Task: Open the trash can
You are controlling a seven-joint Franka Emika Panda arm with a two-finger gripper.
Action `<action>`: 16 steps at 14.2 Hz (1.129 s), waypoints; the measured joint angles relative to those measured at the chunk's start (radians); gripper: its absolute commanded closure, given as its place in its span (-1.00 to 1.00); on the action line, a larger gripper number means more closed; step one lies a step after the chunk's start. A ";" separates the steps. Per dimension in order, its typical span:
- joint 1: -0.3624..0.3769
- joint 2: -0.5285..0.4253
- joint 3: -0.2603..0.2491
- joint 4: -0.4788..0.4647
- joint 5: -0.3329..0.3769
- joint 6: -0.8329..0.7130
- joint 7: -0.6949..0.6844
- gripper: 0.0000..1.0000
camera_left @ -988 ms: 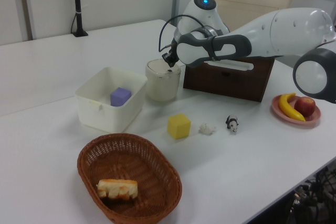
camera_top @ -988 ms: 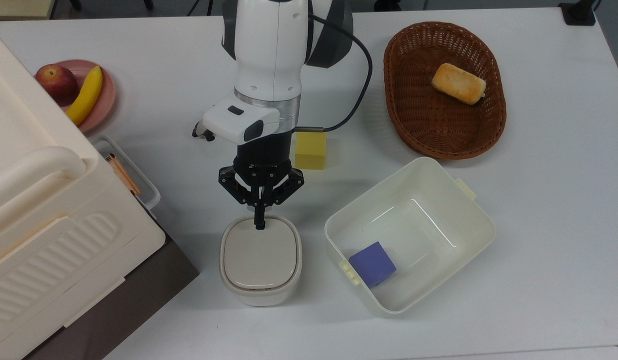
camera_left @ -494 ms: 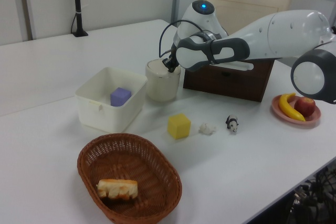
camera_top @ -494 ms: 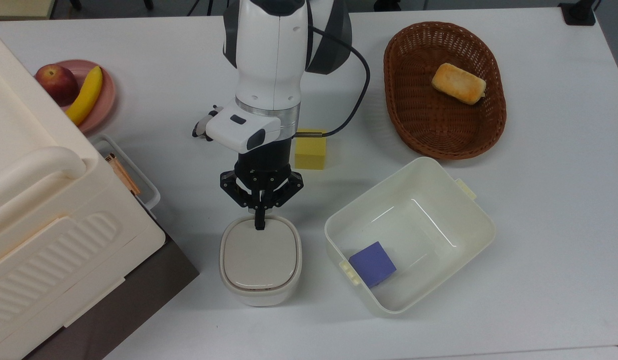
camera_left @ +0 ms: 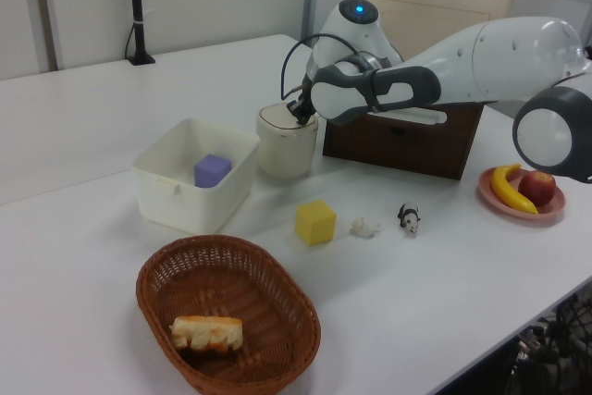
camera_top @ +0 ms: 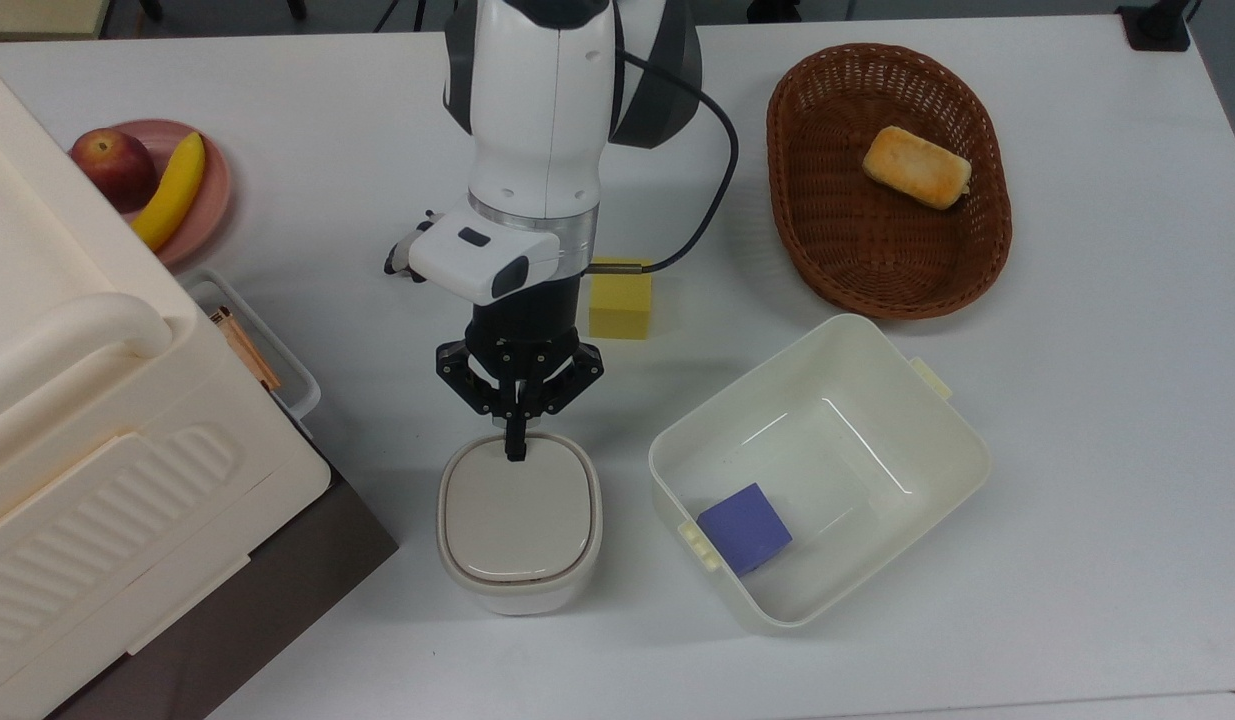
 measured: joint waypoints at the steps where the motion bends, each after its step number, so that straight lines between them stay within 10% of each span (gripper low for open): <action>1: -0.001 -0.009 -0.002 0.003 0.000 0.000 0.001 0.82; 3: -0.001 -0.068 -0.003 -0.018 0.036 0.000 0.004 -0.11; 4: 0.001 -0.124 -0.003 -0.053 0.092 0.000 0.004 -0.99; 7: 0.024 -0.358 -0.003 -0.204 0.242 -0.179 0.003 -1.00; 16: -0.007 -0.566 -0.005 -0.200 0.217 -0.838 0.004 -1.00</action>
